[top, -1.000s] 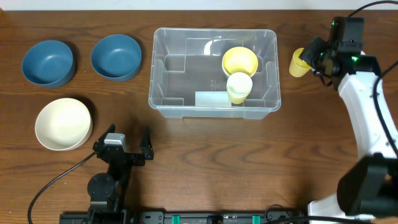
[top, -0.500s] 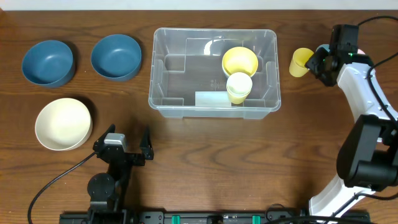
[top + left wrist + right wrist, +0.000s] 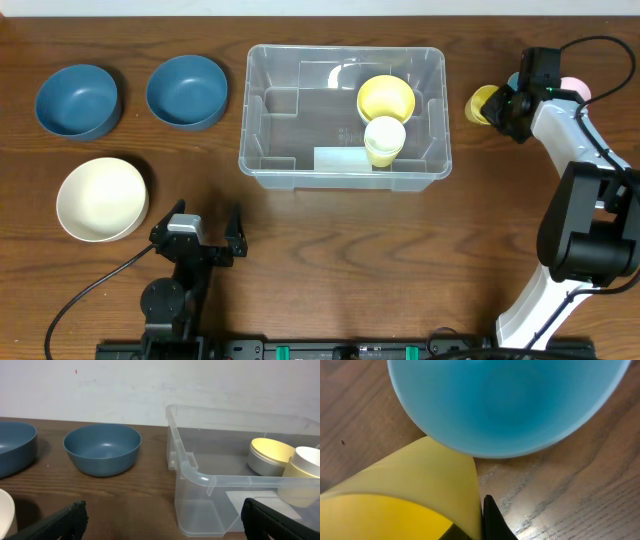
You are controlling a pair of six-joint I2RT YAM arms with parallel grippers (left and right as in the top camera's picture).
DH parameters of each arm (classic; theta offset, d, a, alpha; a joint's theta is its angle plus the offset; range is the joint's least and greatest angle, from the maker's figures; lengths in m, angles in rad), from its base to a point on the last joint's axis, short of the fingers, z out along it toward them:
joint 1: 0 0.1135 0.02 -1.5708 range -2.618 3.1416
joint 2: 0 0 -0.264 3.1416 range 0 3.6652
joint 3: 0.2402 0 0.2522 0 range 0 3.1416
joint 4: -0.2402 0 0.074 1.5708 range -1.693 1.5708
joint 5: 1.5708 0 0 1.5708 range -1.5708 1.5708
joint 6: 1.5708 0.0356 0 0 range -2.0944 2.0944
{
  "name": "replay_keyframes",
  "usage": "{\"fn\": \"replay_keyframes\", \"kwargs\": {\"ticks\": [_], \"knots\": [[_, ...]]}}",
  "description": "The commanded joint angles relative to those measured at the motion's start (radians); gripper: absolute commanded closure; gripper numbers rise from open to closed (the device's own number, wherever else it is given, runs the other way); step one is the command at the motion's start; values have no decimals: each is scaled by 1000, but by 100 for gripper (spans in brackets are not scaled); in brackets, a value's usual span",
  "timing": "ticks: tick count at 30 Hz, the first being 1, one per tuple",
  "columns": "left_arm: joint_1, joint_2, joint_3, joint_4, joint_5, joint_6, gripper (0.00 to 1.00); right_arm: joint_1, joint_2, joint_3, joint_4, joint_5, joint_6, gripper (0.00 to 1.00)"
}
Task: Pack container
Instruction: 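Move the right gripper to the second yellow cup and grasp it, then carry the yellow cup with the right gripper and stack it onto the cups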
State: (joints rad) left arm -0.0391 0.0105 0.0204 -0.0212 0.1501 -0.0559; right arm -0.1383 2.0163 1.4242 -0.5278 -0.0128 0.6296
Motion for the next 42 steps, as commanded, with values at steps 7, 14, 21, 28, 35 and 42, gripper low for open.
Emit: {"fn": "replay_keyframes", "kwargs": {"ticks": [7, 14, 21, 28, 35, 42], "knots": [[5, -5, -16, -35, 11, -2, 2, 0, -117, 14, -90, -43, -8, 99], [5, -5, -16, -35, 11, -2, 2, 4, -357, 14, -196, -38, -55, 99], [5, -5, -16, -35, 11, -2, 2, 96, -533, 14, -242, -152, -153, 99], [5, -5, -16, -35, 11, -2, 2, 293, -519, 13, -278, -132, -163, 97], [5, -5, -16, -35, 11, -2, 2, 422, -437, 13, -301, -66, -144, 96], [5, -5, -16, -35, 11, -2, 2, 465, -343, 13, -306, -66, -127, 98]]}}
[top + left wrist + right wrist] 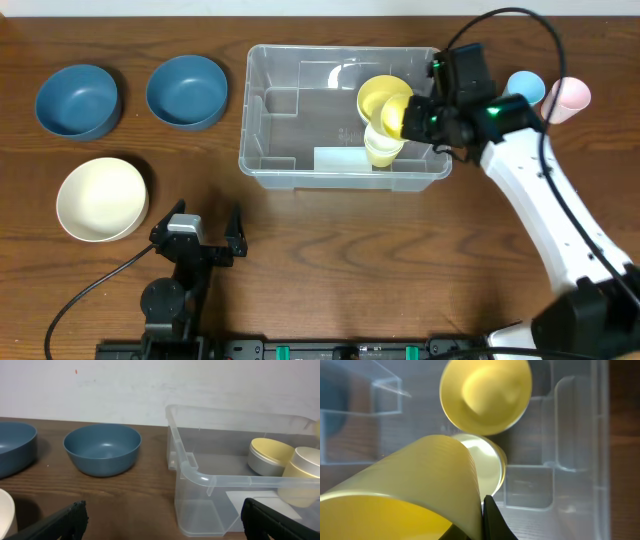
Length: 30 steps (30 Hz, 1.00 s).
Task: Pack container
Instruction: 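Carry the yellow cup with the right gripper and stack it onto the cups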
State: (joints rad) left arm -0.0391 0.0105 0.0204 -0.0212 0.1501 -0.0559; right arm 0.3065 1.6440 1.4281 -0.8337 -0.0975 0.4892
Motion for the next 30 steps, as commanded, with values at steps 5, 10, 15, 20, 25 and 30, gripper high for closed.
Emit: {"fn": "replay_keyframes", "kwargs": {"ticks": [5, 10, 15, 20, 25, 30], "knots": [[5, -5, -16, -35, 11, -2, 2, 32, 69, 9, 5, 19, 23, 69], [5, -5, -16, -35, 11, -2, 2, 31, 69, 9, 21, 19, 22, 52], [5, -5, -16, -35, 11, -2, 2, 26, 50, 32, 37, 19, 20, 52], [5, -5, -16, -35, 11, -2, 2, -39, 8, 113, 33, 31, 11, 50], [5, -5, -16, -35, 11, -2, 2, -171, -12, 133, 40, 129, 12, 50], [5, -5, -16, -35, 11, -2, 2, -297, 24, 132, 60, 206, 34, 50]]}}
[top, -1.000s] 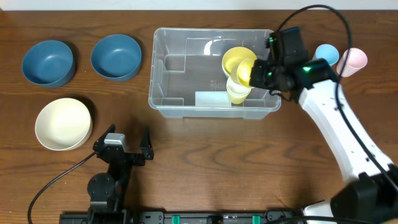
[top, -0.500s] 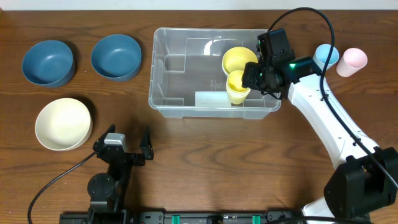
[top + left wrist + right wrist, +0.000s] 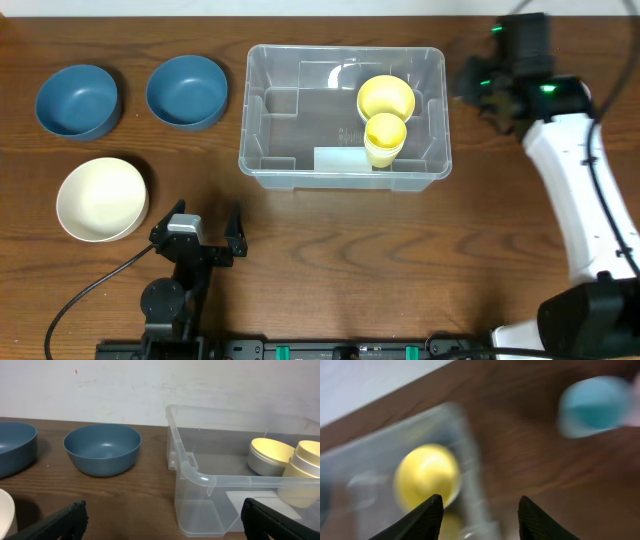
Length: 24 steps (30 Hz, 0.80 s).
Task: Pack container
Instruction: 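Carry the yellow cup with the right gripper and stack it onto the cups, then move the right gripper to the blue cup and grasp it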
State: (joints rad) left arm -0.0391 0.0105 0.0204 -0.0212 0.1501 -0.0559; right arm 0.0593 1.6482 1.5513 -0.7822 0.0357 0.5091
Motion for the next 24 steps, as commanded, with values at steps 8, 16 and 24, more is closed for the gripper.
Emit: {"fn": "replay_keyframes", "kwargs": {"ticks": [8, 16, 24], "knots": [[5, -5, -16, -35, 11, -2, 2, -180, 129, 9, 104, 74, 57, 50], [5, -5, -16, -35, 11, -2, 2, -250, 270, 9, 128, 65, 90, 52], [5, -5, -16, -35, 11, -2, 2, -270, 356, 9, 168, 69, 97, 53]]}}
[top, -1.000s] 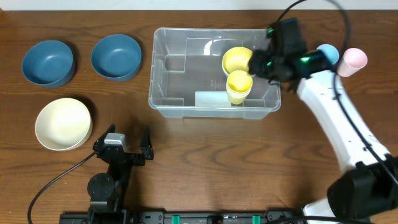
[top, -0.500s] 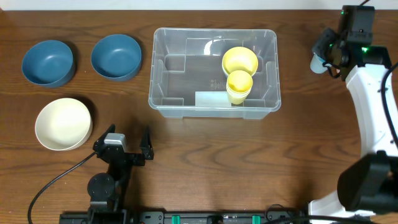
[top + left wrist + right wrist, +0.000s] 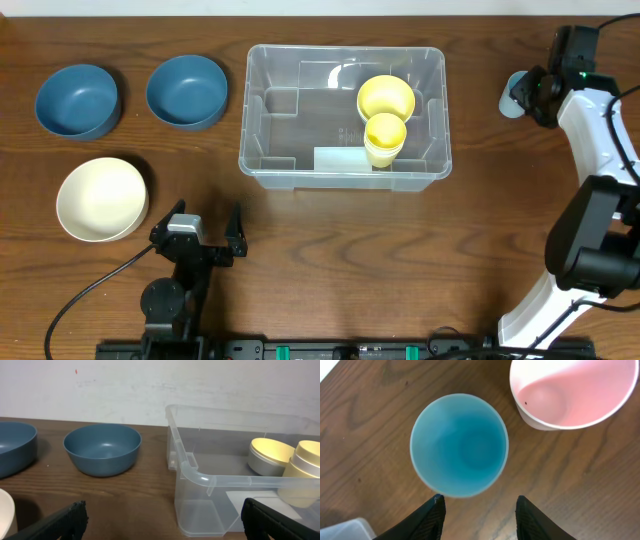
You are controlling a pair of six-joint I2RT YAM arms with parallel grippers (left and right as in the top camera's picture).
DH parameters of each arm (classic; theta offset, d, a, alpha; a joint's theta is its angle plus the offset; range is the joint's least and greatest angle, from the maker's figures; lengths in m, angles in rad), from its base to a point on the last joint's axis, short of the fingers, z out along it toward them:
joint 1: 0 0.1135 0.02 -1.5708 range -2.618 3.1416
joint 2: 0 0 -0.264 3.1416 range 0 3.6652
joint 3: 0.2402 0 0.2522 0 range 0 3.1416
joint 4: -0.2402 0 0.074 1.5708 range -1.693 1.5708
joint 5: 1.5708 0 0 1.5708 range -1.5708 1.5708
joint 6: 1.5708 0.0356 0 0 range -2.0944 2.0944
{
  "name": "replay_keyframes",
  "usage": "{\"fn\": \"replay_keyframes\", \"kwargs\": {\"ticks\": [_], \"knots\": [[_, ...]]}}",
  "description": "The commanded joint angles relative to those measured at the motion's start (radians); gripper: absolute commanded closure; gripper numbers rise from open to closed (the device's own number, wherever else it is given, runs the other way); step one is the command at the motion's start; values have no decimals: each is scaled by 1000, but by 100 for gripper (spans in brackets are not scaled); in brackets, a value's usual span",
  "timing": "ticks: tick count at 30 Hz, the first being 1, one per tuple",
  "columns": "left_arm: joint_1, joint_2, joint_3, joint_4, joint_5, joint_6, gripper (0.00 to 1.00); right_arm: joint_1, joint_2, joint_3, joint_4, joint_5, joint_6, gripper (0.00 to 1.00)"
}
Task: Pack container
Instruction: 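Move the right gripper to the blue cup and grasp it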
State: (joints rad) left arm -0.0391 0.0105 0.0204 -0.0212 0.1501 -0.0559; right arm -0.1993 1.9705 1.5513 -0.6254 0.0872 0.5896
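Observation:
The clear plastic container (image 3: 343, 178) holds a yellow bowl (image 3: 386, 98) and a yellow cup (image 3: 385, 133) nested in a pale cup. To its right, a blue cup (image 3: 459, 444) and a pink cup (image 3: 570, 390) stand upright on the table. My right gripper (image 3: 479, 501) hangs open just above the blue cup (image 3: 513, 97), nothing between its fingers. In the overhead view the pink cup is hidden behind the arm. My left gripper (image 3: 162, 512) rests open at the table's front, facing the container (image 3: 200, 479).
Two blue bowls (image 3: 78, 100) (image 3: 187, 90) sit at the far left, with a cream bowl (image 3: 102, 198) in front of them. One blue bowl (image 3: 102, 449) shows in the left wrist view. The left half of the container holds nothing.
My right gripper, open and empty, has moved from beside the container's far right corner to above the blue cup. The left arm has not moved.
My right gripper was shut on the yellow cup next to the blue cup. Then it held that cup over the pale cup inside the container. Then the yellow cup sat nested there and the gripper was open outside the container. Now it is over the blue cup.

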Motion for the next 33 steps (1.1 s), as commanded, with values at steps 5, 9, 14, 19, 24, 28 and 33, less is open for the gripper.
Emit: {"fn": "replay_keyframes", "kwargs": {"ticks": [5, 9, 14, 19, 24, 28, 33], "knots": [[5, -5, -16, -35, 11, -2, 2, -12, 96, 9, 55, 22, 16, 54], [5, -5, -16, -35, 11, -2, 2, -12, 132, 9, 81, 22, 16, 54], [5, -5, -16, -35, 11, -2, 2, -12, 143, 9, 82, 21, 16, 78], [5, -5, -16, -35, 11, -2, 2, -11, 113, 10, 51, -31, 16, 99], [5, -5, -16, -35, 11, -2, 2, -10, 27, 11, 1, -73, 16, 99], [5, -5, -16, -35, 11, -2, 2, -9, -103, 11, -50, -84, -6, 99], [5, -5, -16, -35, 11, -2, 2, 15, -308, 11, -129, -158, -37, 99]]}}
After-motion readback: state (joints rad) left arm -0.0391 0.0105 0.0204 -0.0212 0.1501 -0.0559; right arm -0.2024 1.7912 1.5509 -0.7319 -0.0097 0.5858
